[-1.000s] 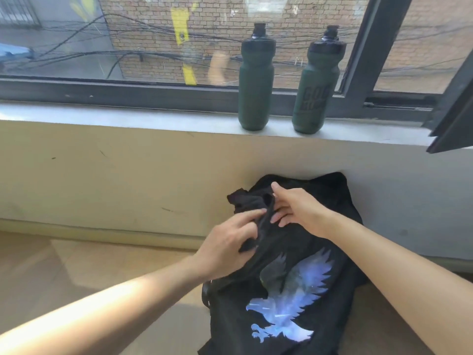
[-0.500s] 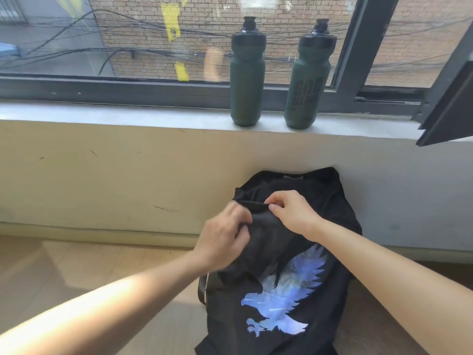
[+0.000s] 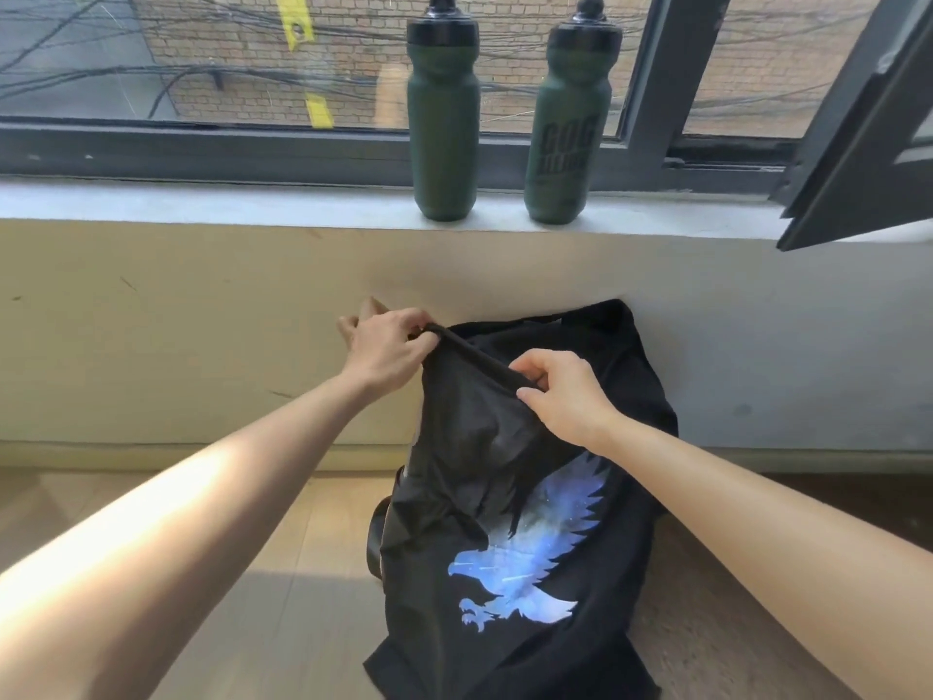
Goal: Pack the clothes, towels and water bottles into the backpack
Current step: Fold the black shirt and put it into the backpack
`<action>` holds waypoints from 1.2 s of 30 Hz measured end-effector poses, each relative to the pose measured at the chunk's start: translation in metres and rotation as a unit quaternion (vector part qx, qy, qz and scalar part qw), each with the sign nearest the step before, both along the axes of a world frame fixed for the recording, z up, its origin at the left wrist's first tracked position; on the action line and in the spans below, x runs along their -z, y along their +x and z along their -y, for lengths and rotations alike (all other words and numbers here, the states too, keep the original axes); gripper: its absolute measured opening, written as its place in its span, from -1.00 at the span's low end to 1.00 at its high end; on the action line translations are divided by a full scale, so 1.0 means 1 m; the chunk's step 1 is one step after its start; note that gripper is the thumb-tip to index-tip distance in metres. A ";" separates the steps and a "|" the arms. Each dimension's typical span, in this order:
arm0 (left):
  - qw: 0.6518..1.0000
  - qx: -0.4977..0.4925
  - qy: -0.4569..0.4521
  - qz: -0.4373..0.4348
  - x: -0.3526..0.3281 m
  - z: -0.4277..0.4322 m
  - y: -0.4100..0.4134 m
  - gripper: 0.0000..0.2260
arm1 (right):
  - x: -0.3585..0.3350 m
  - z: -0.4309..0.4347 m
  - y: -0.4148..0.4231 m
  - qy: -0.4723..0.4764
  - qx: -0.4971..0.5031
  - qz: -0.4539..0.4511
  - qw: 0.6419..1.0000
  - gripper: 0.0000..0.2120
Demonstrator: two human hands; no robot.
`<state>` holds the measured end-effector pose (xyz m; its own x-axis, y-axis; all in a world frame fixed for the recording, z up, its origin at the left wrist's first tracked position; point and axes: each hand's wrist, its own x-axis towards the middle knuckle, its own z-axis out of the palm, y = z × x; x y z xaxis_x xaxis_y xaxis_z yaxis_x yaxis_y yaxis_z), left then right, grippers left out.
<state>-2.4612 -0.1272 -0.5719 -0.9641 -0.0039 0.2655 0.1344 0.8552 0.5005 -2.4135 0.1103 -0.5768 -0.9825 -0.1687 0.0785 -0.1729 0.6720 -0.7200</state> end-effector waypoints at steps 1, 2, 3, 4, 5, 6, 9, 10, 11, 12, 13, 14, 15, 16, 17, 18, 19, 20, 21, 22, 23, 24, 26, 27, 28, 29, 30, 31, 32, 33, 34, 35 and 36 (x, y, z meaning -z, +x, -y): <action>1.000 -0.030 0.002 -0.006 0.000 -0.004 0.000 -0.77 | 0.000 -0.002 -0.002 -0.001 0.016 -0.009 1.000 -0.73; 0.998 -0.064 -0.002 -0.011 0.000 -0.008 0.000 -0.76 | 0.000 -0.006 -0.003 -0.001 0.028 -0.020 0.999 -0.70; 0.995 -0.096 -0.012 -0.016 0.000 -0.014 0.001 -0.75 | 0.000 -0.010 -0.004 -0.001 0.037 -0.032 0.999 -0.68; 0.992 -0.120 -0.023 -0.025 0.000 -0.020 0.002 -0.74 | 0.001 -0.017 -0.003 0.000 0.049 -0.049 0.998 -0.68; 0.990 -0.128 -0.033 -0.044 0.001 -0.027 0.005 -0.72 | 0.001 -0.026 -0.002 -0.003 0.069 -0.069 0.995 -0.70; 0.989 -0.119 -0.042 -0.073 0.001 -0.036 0.008 -0.70 | 0.001 -0.036 -0.002 -0.009 0.099 -0.092 0.991 -0.72; 0.985 -0.009 -0.049 -0.167 0.000 -0.070 0.019 -0.69 | 0.005 -0.080 -0.002 -0.038 0.243 -0.114 0.962 -0.77; 0.982 0.042 -0.045 -0.179 0.001 -0.084 0.023 -0.70 | 0.009 -0.098 0.000 -0.041 0.298 -0.097 0.949 -0.79; 0.978 0.095 -0.047 -0.179 0.002 -0.100 0.027 -0.72 | 0.017 -0.116 0.001 -0.044 0.349 -0.062 0.934 -0.80; 0.973 0.146 -0.060 -0.169 0.004 -0.117 0.030 -0.73 | 0.027 -0.133 0.004 -0.052 0.393 -0.009 0.918 -0.80; 0.964 0.195 -0.083 -0.159 0.007 -0.133 0.034 -0.73 | 0.039 -0.148 0.008 -0.080 0.425 0.060 0.900 -0.78; 0.953 0.237 -0.111 -0.150 0.012 -0.149 0.037 -0.73 | 0.053 -0.160 0.014 -0.126 0.439 0.136 0.879 -0.74; 0.941 0.274 -0.141 -0.141 0.017 -0.165 0.040 -0.70 | 0.066 -0.168 0.022 -0.180 0.433 0.213 0.857 -0.69; 0.927 0.306 -0.170 -0.133 0.023 -0.179 0.042 -0.66 | 0.077 -0.173 0.030 -0.222 0.416 0.279 0.836 -0.64; 0.913 0.334 -0.197 -0.124 0.029 -0.192 0.044 -0.61 | 0.086 -0.177 0.037 -0.241 0.397 0.328 0.822 -0.59; 0.900 0.358 -0.222 -0.113 0.034 -0.203 0.045 -0.57 | 0.092 -0.179 0.041 -0.255 0.380 0.361 0.813 -0.56; 0.887 0.375 -0.250 -0.101 0.039 -0.211 0.044 -0.53 | 0.099 -0.180 0.042 -0.273 0.367 0.380 0.804 -0.54; 0.875 0.384 -0.281 -0.090 0.043 -0.217 0.042 -0.51 | 0.104 -0.180 0.043 -0.301 0.349 0.390 0.797 -0.53; 0.865 0.384 -0.312 -0.079 0.047 -0.221 0.040 -0.52 | 0.108 -0.178 0.042 -0.328 0.330 0.402 0.789 -0.52; 0.859 0.378 -0.338 -0.073 0.051 -0.221 0.038 -0.56 | 0.114 -0.176 0.039 -0.360 0.312 0.409 0.778 -0.51; 0.853 0.371 -0.358 -0.079 0.055 -0.219 0.036 -0.63 | 0.120 -0.174 0.036 -0.387 0.302 0.417 0.765 -0.48; 0.849 0.365 -0.372 -0.091 0.061 -0.213 0.033 -0.69 | 0.129 -0.172 0.032 -0.412 0.297 0.426 0.749 -0.43; 0.843 0.348 -0.398 -0.102 0.072 -0.197 0.028 -0.76 | 0.147 -0.172 0.028 -0.445 0.298 0.438 0.722 -0.36; 0.846 0.334 -0.404 -0.099 0.078 -0.187 0.025 -0.78 | 0.154 -0.174 0.028 -0.462 0.299 0.436 0.712 -0.36; 0.851 0.321 -0.404 -0.098 0.085 -0.176 0.021 -0.78 | 0.157 -0.174 0.027 -0.480 0.296 0.432 0.704 -0.39; 0.855 0.310 -0.405 -0.097 0.090 -0.167 0.018 -0.78 | 0.157 -0.175 0.027 -0.487 0.293 0.429 0.702 -0.45; 0.856 0.305 -0.407 -0.096 0.094 -0.161 0.017 -0.78 | 0.155 -0.174 0.027 -0.493 0.289 0.426 0.702 -0.51; 0.856 0.301 -0.409 -0.099 0.096 -0.157 0.016 -0.79 | 0.154 -0.173 0.025 -0.495 0.290 0.420 0.704 -0.57; 0.857 0.297 -0.408 -0.108 0.098 -0.155 0.015 -0.80 | 0.153 -0.171 0.022 -0.498 0.291 0.409 0.707 -0.60; 0.859 0.293 -0.405 -0.115 0.099 -0.156 0.016 -0.81 | 0.150 -0.170 0.019 -0.502 0.292 0.400 0.710 -0.61; 0.861 0.290 -0.400 -0.116 0.099 -0.157 0.016 -0.81 | 0.149 -0.169 0.016 -0.507 0.291 0.396 0.709 -0.62; 0.865 0.288 -0.395 -0.116 0.099 -0.160 0.017 -0.80 | 0.147 -0.169 0.013 -0.506 0.287 0.398 0.709 -0.63; 0.868 0.288 -0.388 -0.114 0.098 -0.163 0.017 -0.79 | 0.143 -0.169 0.012 -0.505 0.282 0.402 0.710 -0.65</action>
